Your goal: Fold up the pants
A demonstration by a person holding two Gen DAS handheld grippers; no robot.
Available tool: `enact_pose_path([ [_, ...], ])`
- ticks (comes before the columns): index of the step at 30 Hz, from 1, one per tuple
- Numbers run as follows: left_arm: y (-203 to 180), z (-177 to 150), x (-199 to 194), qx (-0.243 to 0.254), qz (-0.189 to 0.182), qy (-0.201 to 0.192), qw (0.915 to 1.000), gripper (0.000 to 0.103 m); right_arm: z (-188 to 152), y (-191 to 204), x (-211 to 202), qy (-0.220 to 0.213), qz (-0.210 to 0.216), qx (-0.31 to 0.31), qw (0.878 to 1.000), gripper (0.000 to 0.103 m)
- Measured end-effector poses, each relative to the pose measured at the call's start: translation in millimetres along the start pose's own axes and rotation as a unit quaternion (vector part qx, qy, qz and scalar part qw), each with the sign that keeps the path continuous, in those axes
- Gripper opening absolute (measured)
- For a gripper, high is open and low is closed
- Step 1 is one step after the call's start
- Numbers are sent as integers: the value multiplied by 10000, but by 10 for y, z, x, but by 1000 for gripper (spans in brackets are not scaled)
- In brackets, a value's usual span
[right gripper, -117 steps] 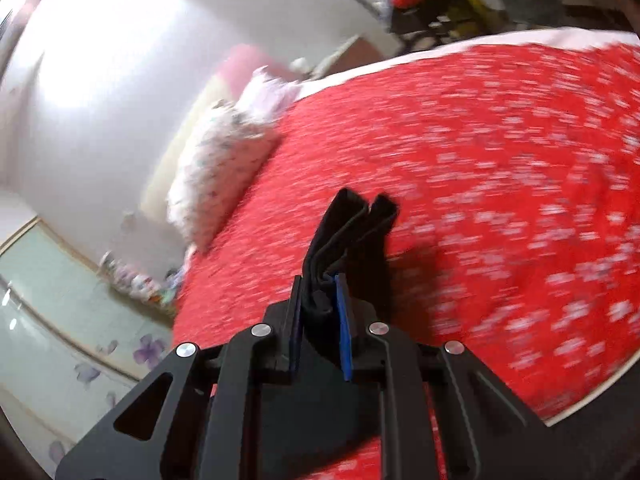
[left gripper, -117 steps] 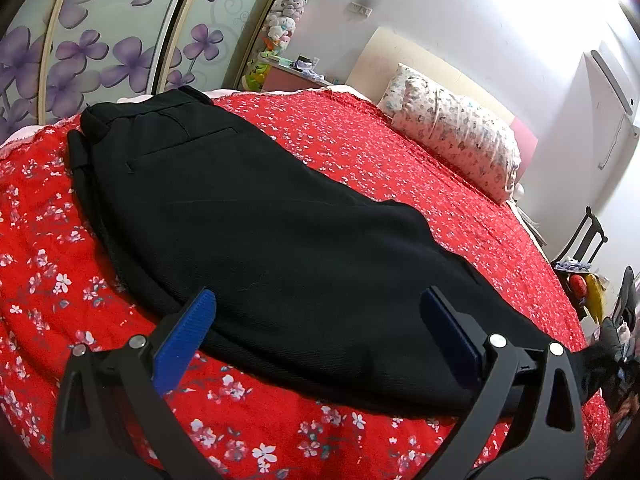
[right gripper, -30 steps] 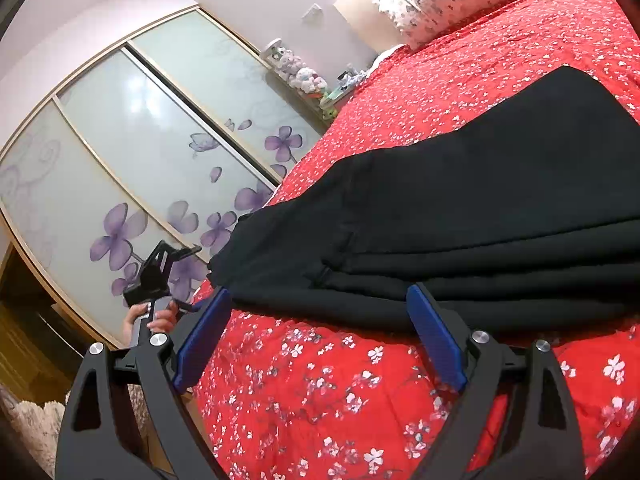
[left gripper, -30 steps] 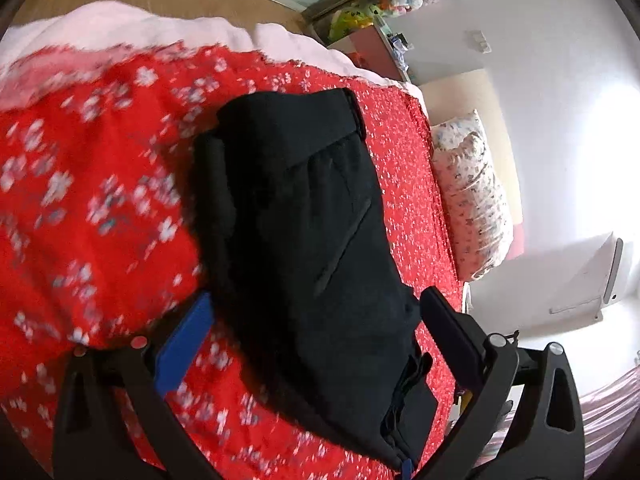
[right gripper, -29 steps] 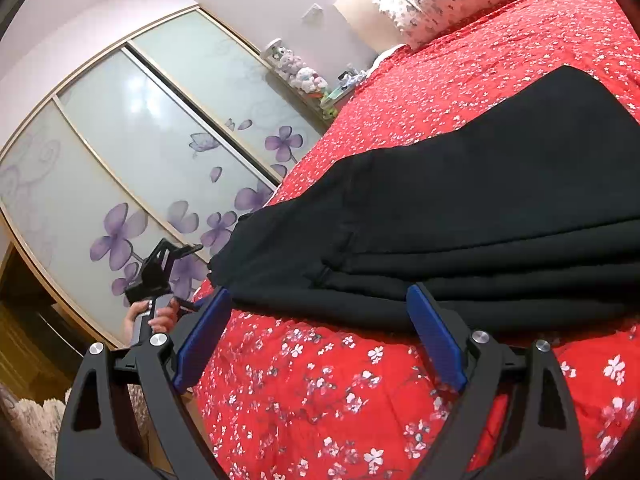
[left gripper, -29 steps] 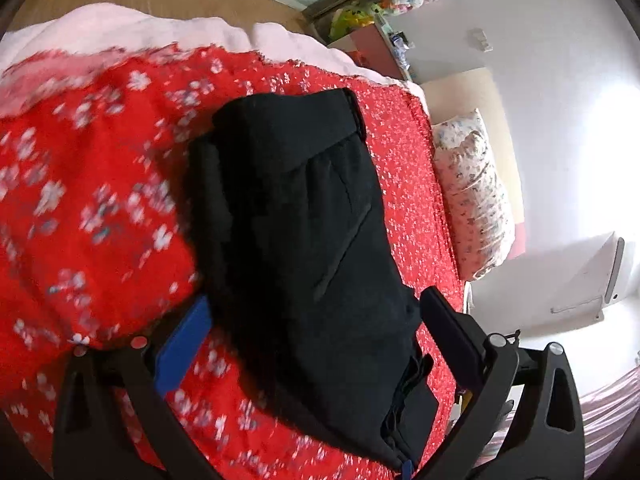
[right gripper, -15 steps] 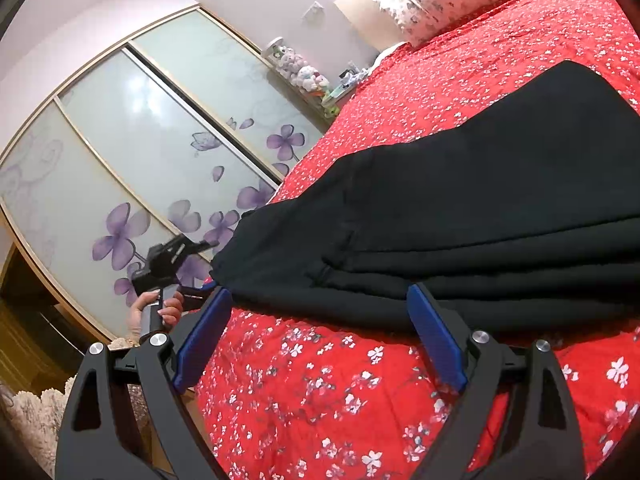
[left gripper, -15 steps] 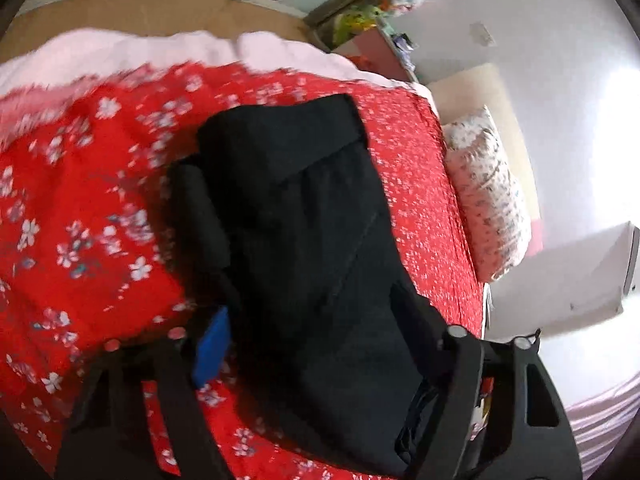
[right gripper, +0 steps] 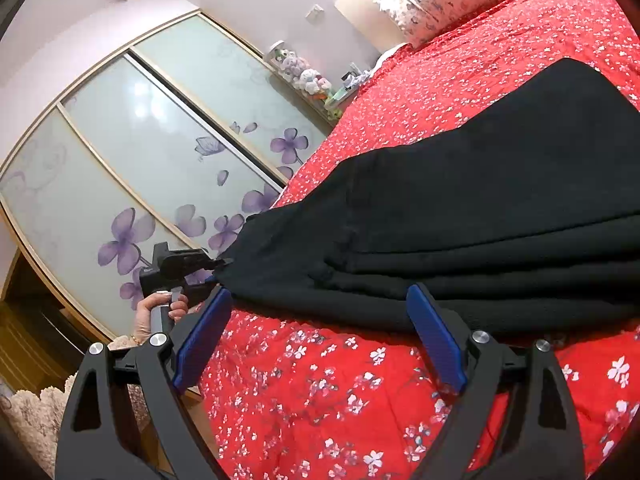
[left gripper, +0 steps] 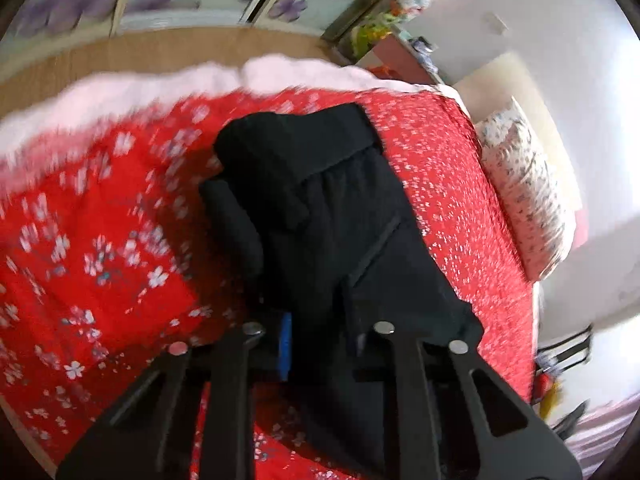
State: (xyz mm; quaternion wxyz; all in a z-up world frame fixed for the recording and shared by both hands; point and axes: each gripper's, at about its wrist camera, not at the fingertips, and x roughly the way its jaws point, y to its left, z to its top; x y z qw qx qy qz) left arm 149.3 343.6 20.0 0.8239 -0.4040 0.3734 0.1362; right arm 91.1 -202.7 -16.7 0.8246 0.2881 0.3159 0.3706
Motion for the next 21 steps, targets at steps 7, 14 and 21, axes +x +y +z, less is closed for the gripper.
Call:
enact_pose_path([
  [7,-825,-100,-387,1438,186,-476,9883,13,53,-95,-145,-307,138,299,9990,91],
  [14,-1987,-602,-644,2935,-79,-780,9527,12,147,-277,-490,-1039,-64,677,9923,92],
  [21,-2919,-1559,-615,4002,-881,-541,9106,12,164,-482,-1004,-2182,-855,1008,9669,92],
])
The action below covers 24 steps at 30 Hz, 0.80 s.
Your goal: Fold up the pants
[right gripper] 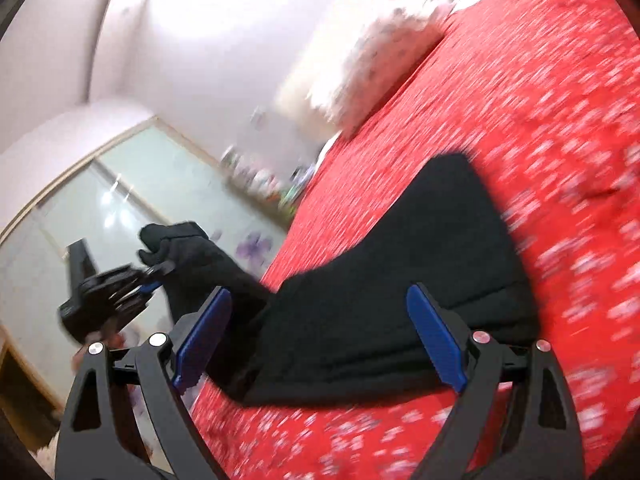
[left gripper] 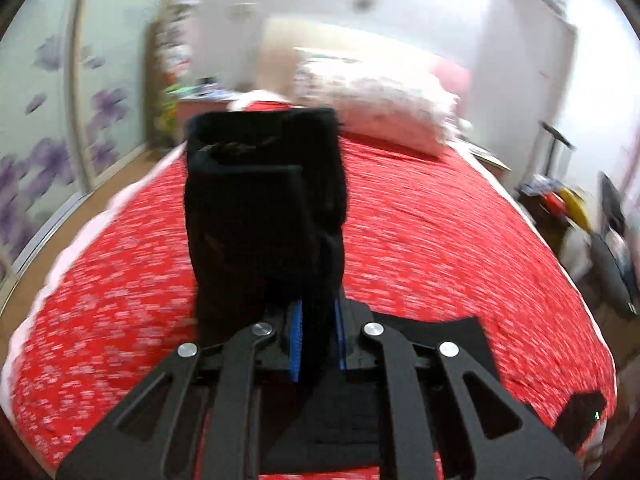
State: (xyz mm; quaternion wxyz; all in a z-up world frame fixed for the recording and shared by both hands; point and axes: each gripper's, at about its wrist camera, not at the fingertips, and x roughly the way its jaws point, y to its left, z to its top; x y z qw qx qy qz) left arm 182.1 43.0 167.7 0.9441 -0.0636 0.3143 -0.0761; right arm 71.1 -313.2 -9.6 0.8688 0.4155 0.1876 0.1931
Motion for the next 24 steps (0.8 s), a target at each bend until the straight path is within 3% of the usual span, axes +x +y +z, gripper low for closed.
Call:
enact_pose_path([
  [2,-346,-153,82,229,-346,64,9991,12,59,-112,-135,-366,-298,152,9988,92],
  [5,-827,-467,362,386,-962,455,9936,11,74,-254,-237,-661,-648,431,9948,92],
  [7,-1069,-742,657,387,-1248,977,9866,11,79,-333,-286,-805,-772,566,9921,91],
  [9,-1240,-1112,976,393,-1261,1555,9790,10,80,-326,-283,-824,-865,469,9917,91],
  [12,-1248,-1308,1032,410,-1218,1542,9796,10,72,-338,-268,-849,-904,451,9913,91],
  [15,-1212,-1177,924,198,-1306,1380,9816,10,96,-336,-271,-934,-936,469,9901,91],
  [19,-1437,-1021,679,446,-1380,926,9851,10,113,-363,-325,-1117,-1011,514,9872,91],
  [21,-1528,-1155,665,560,-1579,1059,9802,10,113,-372,-335,-1141,-1042,518,9866,91],
  [24,-1676,-1459,754,925,-1542,1323,9748,10,111,-359,-331,-1166,-1099,484,9859,91],
])
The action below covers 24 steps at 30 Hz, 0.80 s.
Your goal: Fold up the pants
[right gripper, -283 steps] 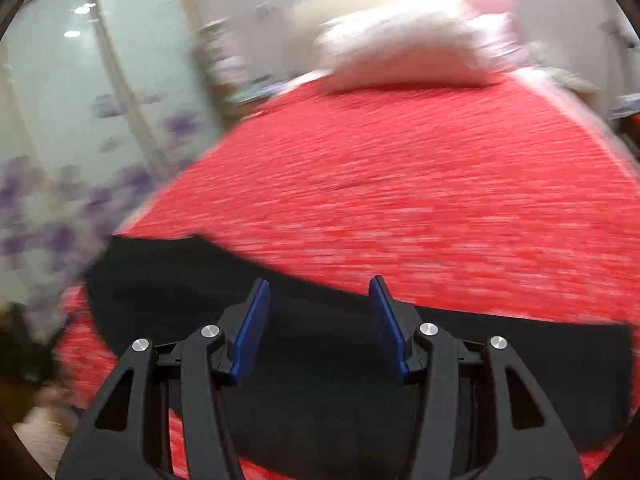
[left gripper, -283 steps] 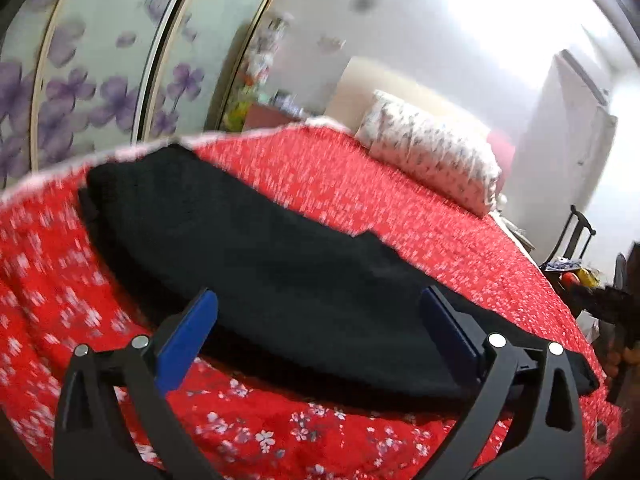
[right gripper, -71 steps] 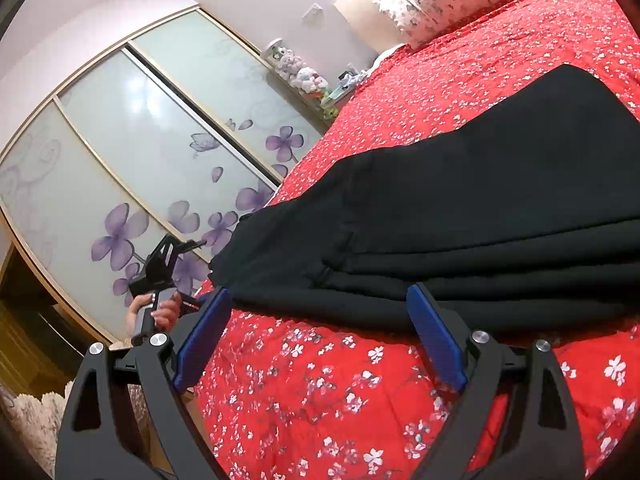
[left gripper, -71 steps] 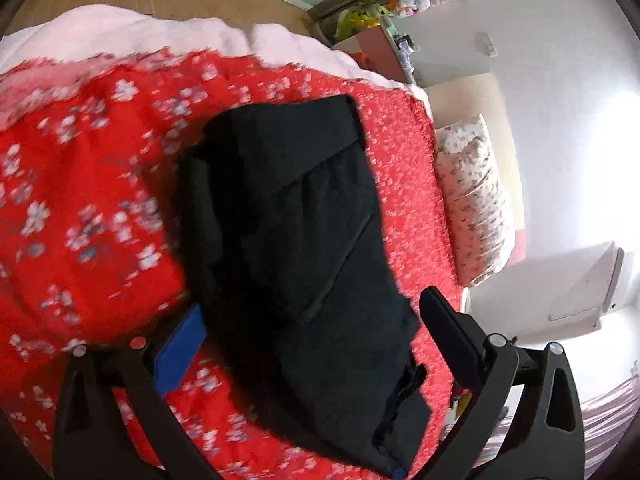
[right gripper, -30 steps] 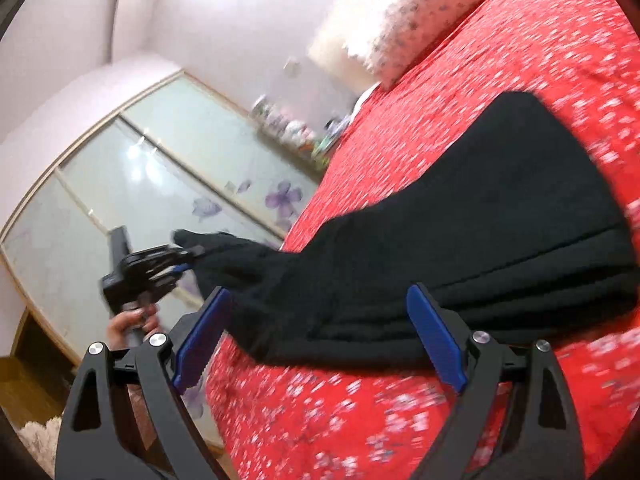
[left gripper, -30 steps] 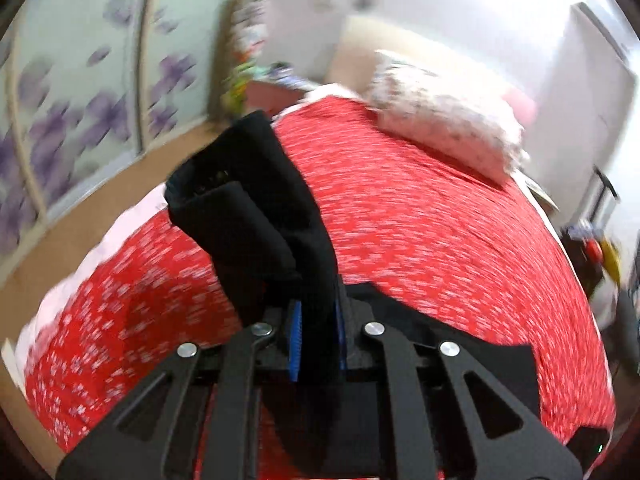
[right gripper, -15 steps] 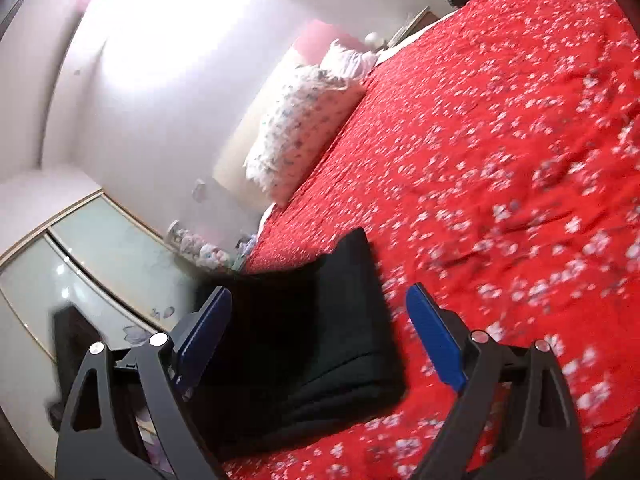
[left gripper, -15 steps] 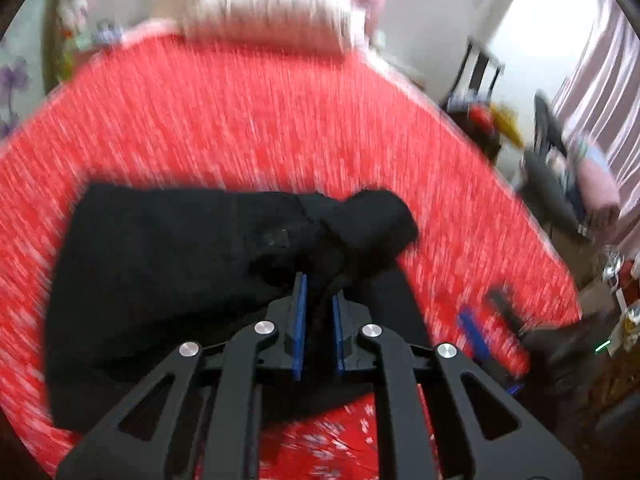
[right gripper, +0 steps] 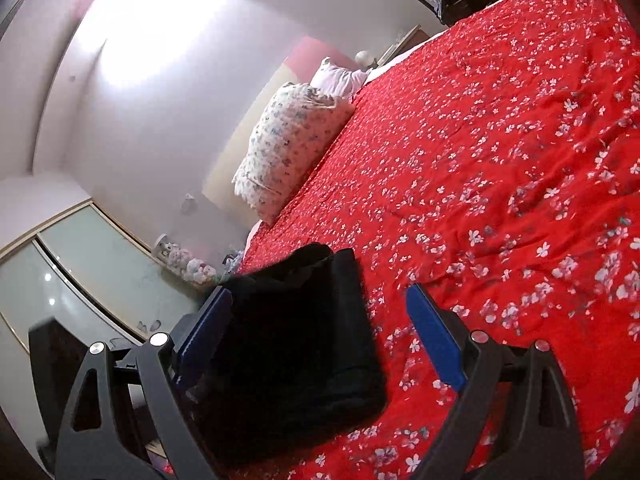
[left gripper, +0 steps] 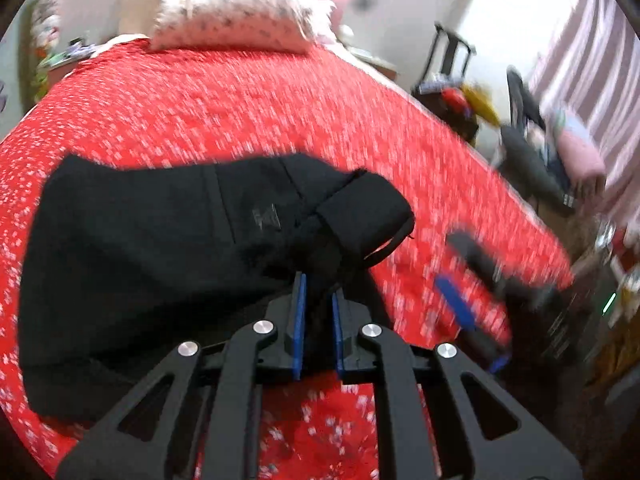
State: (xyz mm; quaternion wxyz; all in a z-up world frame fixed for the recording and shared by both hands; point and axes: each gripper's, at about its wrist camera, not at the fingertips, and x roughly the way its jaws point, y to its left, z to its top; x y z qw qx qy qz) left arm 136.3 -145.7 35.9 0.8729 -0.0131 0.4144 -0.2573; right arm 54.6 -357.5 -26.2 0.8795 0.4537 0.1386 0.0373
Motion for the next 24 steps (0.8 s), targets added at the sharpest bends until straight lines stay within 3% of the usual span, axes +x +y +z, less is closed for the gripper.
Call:
enact_pose_path([
  [8,29,-241,242,196,-122,292,9993,12,-7,6,6,-1,-38,-34,10000,91],
  [13,115,-258,65,-22,-243,192,9995,20,42,61,-21,0,56,-108,9999,91],
  [14,168,-279,-19,-103,-398,211,9989,32,76,89,-42,-2,138,-145,9998,91],
  [15,242,-311,-143,-242,-610,165,9977,51,139,155,-62,27,300,-226,9993,91],
  [16,323,-346,-298,-370,-727,36,9967,57,194,225,-70,50,428,-332,9985,91],
  [18,441,-384,-572,-482,-591,-268,9967,81,334,457,-16,217,572,-844,9946,92],
  [19,561,-394,-767,-559,-541,-542,9955,86,406,598,85,429,566,-1166,9906,92],
  [21,734,-357,-970,-617,-133,-870,9942,101,499,784,384,951,300,-1590,9822,92],
  [22,789,-339,-1011,-604,116,-953,9935,101,538,853,593,1306,83,-1744,9759,91],
  [24,1002,-261,-956,-670,842,-719,9916,101,582,916,945,1745,-253,-1925,9653,86],
])
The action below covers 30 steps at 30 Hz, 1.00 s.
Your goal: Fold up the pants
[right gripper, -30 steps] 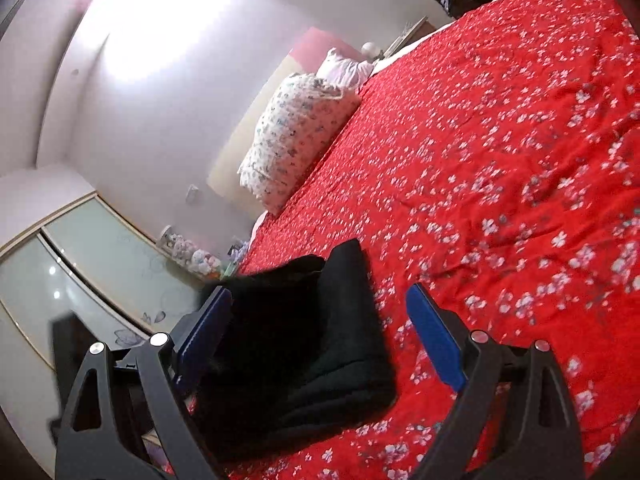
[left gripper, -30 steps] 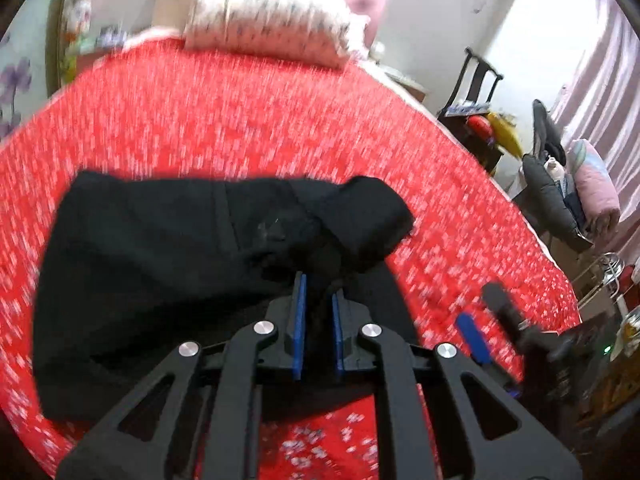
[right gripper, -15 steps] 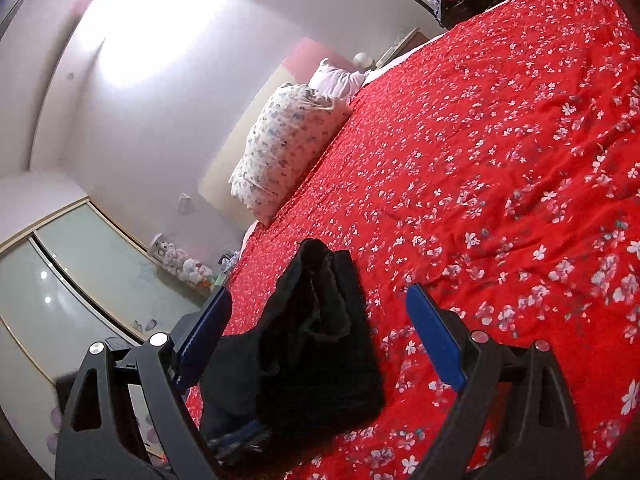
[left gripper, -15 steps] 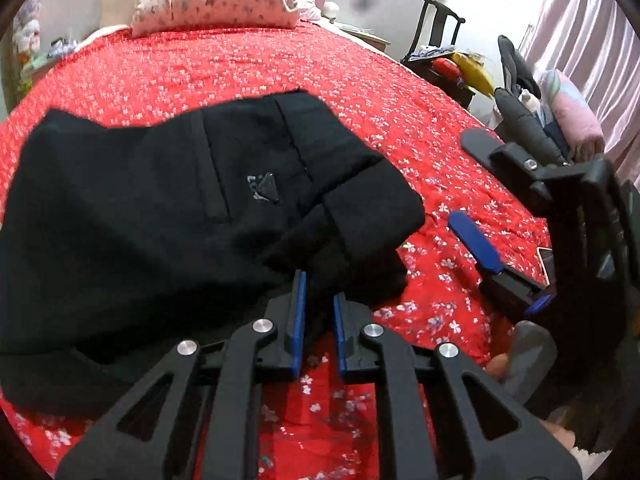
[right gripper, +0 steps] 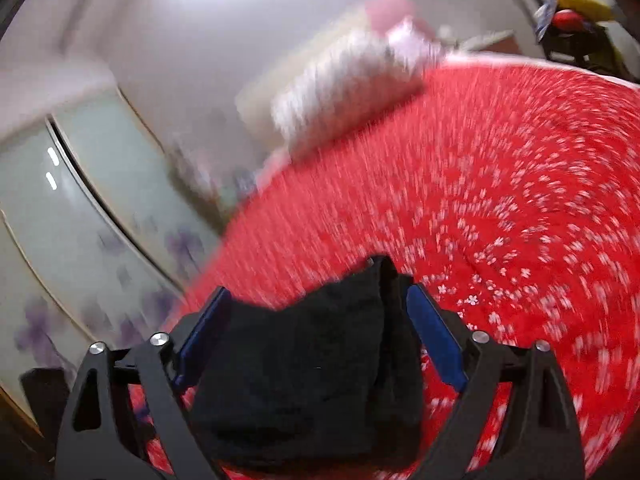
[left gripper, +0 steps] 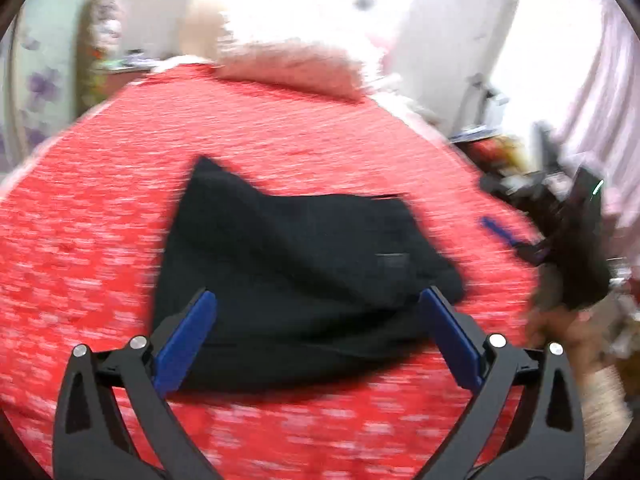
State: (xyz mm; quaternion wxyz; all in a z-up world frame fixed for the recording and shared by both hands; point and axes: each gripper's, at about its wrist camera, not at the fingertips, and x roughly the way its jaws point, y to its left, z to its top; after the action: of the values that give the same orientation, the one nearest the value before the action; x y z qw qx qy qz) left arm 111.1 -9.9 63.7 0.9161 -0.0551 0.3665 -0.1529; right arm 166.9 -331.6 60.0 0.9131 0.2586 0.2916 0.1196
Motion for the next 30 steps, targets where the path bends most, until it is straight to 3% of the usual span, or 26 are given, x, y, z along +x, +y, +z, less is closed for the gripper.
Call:
enact_pose_path([
  [4,343,-15,235,-612,232,422,9970,101,185,41,502,606,-619,-531,9948,69],
  [6,438,-73,283,-791,200,507,9954,101,229,14,690,802,-877,-639,9909,67],
  [11,418,-110,406,-587,372,591,9958,101,206,-114,1023,1316,-1137,-697,9823,61],
  [12,394,-113,421,-485,419,601,9961,101,200,-104,1071,1409,-1127,-796,9804,54],
  [13,383,-118,439,-412,463,619,9962,101,174,-86,1113,1518,-1028,-924,9787,38],
  [14,370,-147,470,-309,528,649,9960,101,156,-44,1099,1477,-1068,-1119,9769,38],
  [16,362,-152,520,-217,581,685,9957,101,143,61,993,1248,-1241,-1536,9723,8],
  [18,360,-174,529,-237,581,664,9958,101,166,40,910,1110,-1247,-1359,9766,7],
  [20,377,-198,550,-324,569,651,9957,101,137,-18,918,1035,-1539,-1221,9750,7],
  [21,383,-211,558,-355,569,662,9955,101,113,-41,951,1038,-1701,-1226,9722,7],
  [22,392,-208,567,-367,567,672,9955,101,67,-62,987,1043,-1973,-1268,9665,0],
  [24,408,-226,560,-375,550,676,9955,101,-43,-201,1041,1161,-2543,-1211,9525,0],
  [26,422,-237,537,-396,510,659,9957,101,-122,-388,1041,1400,-2290,-734,9605,0],
  [30,439,-201,416,-448,366,556,9968,101,-72,-256,604,867,-1619,-658,9808,3],
])
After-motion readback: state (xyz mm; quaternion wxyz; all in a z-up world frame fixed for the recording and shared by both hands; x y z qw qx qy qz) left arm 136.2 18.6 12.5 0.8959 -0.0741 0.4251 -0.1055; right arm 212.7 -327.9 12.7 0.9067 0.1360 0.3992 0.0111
